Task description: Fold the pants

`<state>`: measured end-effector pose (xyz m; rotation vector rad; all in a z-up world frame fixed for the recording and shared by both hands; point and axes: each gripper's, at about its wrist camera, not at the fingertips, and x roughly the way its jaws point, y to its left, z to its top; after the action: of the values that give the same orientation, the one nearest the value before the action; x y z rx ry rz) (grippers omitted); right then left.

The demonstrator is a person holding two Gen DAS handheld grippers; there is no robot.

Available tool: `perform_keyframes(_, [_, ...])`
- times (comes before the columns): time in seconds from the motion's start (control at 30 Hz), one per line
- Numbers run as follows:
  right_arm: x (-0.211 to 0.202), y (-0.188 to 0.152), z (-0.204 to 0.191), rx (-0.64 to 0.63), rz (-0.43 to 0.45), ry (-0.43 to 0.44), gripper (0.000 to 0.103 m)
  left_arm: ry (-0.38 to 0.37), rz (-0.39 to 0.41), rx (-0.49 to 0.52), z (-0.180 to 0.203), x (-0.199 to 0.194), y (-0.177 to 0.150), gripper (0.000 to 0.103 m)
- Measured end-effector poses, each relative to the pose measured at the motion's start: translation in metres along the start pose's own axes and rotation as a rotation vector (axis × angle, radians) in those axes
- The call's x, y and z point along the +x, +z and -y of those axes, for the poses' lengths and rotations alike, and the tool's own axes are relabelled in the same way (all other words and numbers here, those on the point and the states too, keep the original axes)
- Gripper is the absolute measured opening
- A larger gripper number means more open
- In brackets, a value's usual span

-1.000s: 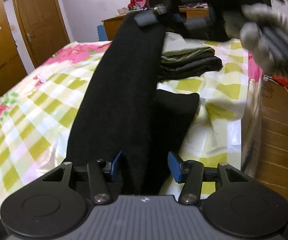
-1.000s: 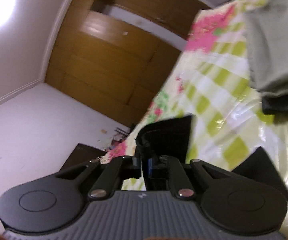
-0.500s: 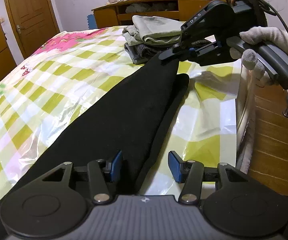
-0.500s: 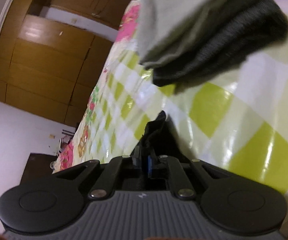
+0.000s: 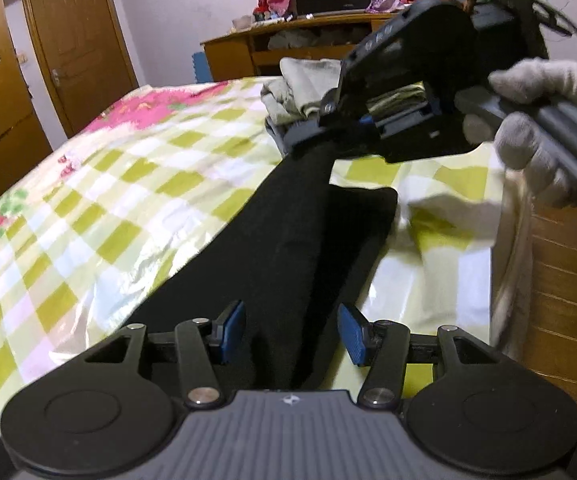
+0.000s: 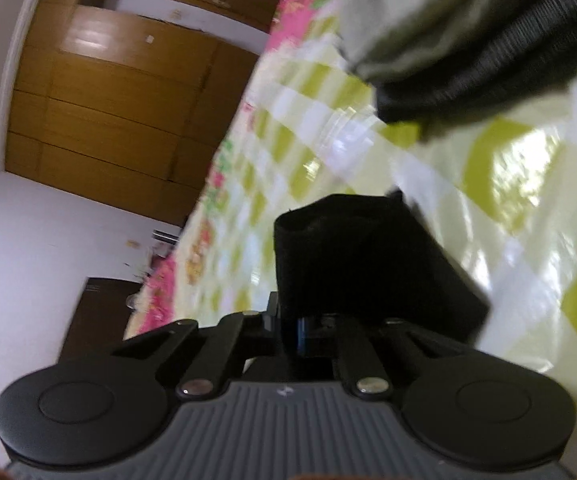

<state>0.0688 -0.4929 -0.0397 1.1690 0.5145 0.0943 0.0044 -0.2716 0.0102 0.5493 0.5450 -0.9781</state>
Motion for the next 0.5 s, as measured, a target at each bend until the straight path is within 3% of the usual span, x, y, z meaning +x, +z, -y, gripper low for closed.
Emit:
perform_keyframes(0.1, [-0.007,0.005,-0.006,0.013,0.013,0.039,0.008,0.122,-0.006,0.106,0.011,0.012,-0.001,0.062])
perform_keyframes(0.13, [-0.006,0.006,-0.006,0.014,0.015,0.039,0.008,0.148,-0.021,0.123,0.013,0.018,-0.002,0.055])
perform_keyframes(0.23, [-0.003,0.006,-0.002,0.033,0.011,0.040,0.008,0.136,-0.068,0.087,0.005,0.027,-0.002,0.030])
perform_keyframes(0.3, [-0.005,0.005,0.003,0.047,0.016,0.037,0.008,0.109,-0.072,0.064,0.000,0.025,0.000,0.020])
perform_keyframes(0.5, [-0.019,0.005,0.000,0.034,0.042,0.033,0.008,0.054,-0.045,0.069,0.000,0.012,0.008,0.019])
